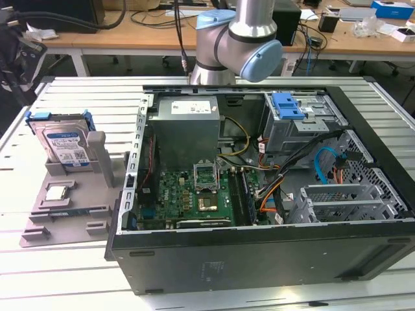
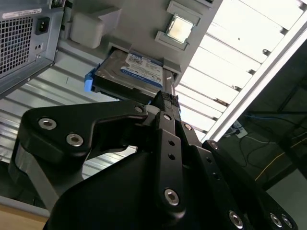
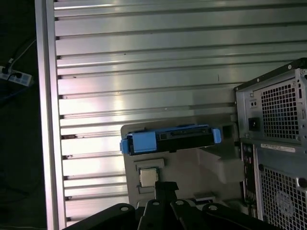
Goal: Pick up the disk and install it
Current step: 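Reach for the disk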
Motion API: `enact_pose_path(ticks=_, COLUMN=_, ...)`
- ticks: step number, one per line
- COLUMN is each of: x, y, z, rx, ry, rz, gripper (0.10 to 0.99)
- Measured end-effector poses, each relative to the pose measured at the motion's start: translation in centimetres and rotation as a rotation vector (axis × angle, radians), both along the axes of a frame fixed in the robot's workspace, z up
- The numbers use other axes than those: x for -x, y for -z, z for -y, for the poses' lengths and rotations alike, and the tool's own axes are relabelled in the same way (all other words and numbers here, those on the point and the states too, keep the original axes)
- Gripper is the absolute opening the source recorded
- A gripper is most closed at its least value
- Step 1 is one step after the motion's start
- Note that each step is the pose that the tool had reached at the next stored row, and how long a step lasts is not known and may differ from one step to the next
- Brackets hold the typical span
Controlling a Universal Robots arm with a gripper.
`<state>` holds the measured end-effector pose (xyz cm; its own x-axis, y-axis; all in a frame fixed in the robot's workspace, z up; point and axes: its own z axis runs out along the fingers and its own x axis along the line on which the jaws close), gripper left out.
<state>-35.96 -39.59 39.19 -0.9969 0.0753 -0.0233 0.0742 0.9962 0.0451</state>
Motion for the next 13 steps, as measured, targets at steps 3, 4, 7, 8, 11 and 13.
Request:
enact_pose_path(ticks=3, x=0.96, y=0.01, z=0.0, rx=0.0, ry=0.0, rz=0.0001, gripper=0.106)
enact_pose_path(ticks=4, x=1.2, y=0.01, z=0.0, rx=0.0, ry=0.0, rz=0.0, gripper=0.106)
enact_pose_path(ticks=7, x=2.02, y=0.01, z=0.0, rx=0.0, ry=0.0, rz=0.0, gripper=0.106)
enact_pose_path(ticks=8, x=2.39, y=0.01, z=0.0, rx=0.0, ry=0.0, rz=0.0, gripper=0.106)
enact_pose_path(ticks=11, x=3.35, y=0.02, z=0.0, rx=0.0, ry=0.0, rz=0.0, gripper=0.106)
enact_pose_path(ticks=13, x=4.07, y=0.03, z=0.0, rx=0.0, ry=0.0, rz=0.0, gripper=0.106)
